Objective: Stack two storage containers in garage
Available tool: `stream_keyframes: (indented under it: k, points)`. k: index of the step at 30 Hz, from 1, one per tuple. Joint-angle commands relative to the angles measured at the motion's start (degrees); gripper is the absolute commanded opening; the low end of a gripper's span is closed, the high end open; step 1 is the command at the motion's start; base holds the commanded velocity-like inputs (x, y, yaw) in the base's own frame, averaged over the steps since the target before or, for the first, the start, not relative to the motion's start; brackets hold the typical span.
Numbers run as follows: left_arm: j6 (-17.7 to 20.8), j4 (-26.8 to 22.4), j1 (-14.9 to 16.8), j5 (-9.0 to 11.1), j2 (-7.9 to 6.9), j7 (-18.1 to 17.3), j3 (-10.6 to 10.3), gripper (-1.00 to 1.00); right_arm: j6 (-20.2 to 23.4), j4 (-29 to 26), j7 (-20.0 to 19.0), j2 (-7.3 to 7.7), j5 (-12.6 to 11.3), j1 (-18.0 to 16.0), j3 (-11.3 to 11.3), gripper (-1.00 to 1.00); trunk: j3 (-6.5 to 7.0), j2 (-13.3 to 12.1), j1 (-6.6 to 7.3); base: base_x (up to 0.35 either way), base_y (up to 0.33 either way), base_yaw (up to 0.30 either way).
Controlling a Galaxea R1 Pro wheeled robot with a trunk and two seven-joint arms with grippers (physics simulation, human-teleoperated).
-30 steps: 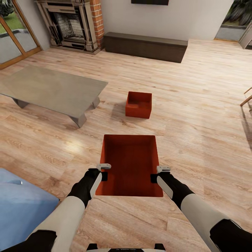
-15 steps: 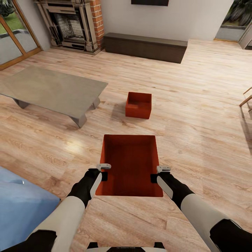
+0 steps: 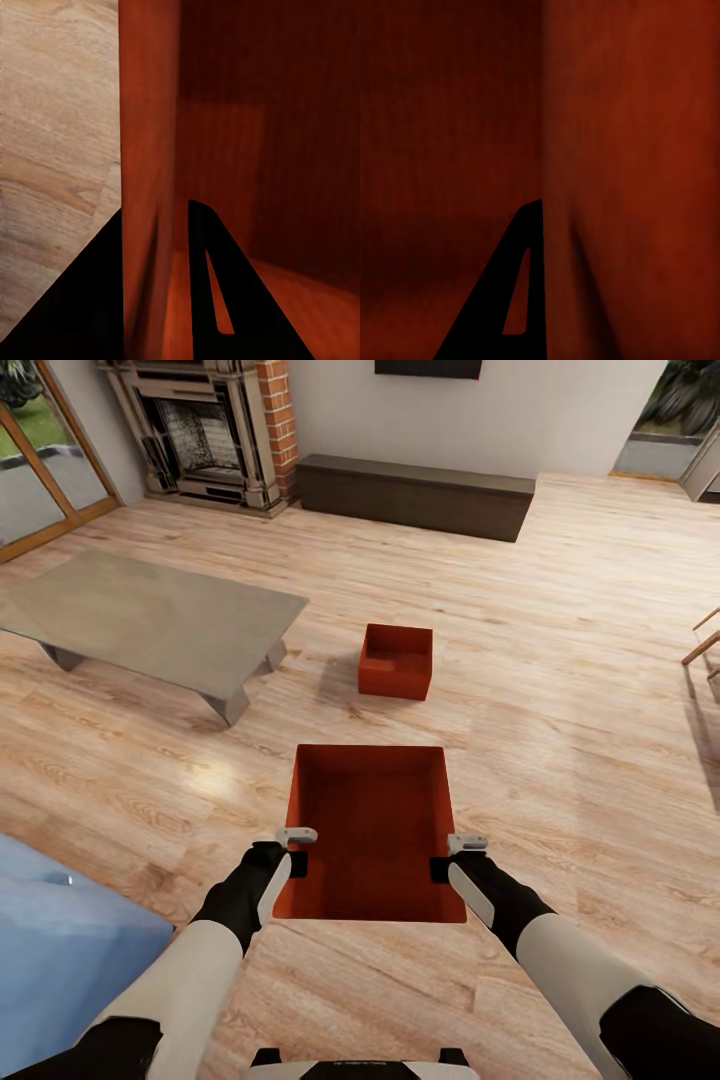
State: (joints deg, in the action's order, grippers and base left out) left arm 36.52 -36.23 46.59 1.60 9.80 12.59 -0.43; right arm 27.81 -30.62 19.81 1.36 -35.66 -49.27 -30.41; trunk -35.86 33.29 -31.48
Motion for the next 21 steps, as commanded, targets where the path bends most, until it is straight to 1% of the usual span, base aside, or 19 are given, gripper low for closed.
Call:
stream_keyframes:
  k: [1,12,21]
  points:
    - [3.21,2.30,-0.01,-1.07,-1.01,0.50,-0.46,-1.00,0.32,-0.23,0.69,0.67,0.94,-0.12,-0.53,-1.00,0.13,-0.35,0.20,0.000,0.000,0.000]
    - [3.21,2.30,-0.01,-1.07,-1.01,0.59,-0.45,-1.00,0.32,-0.23,0.75,0.66,0.93,-0.12,-0.52,-1.00,2.14,-4.76,2.62,0.000,0.000,0.000]
    - [3.12,2.20,-0.01,-1.07,-1.01,0.56,-0.45,-1.00,0.32,-0.23,0.85,0.51,0.94,-0.12,-0.52,-1.00,4.45,-8.37,4.59,0.000,0.000,0.000]
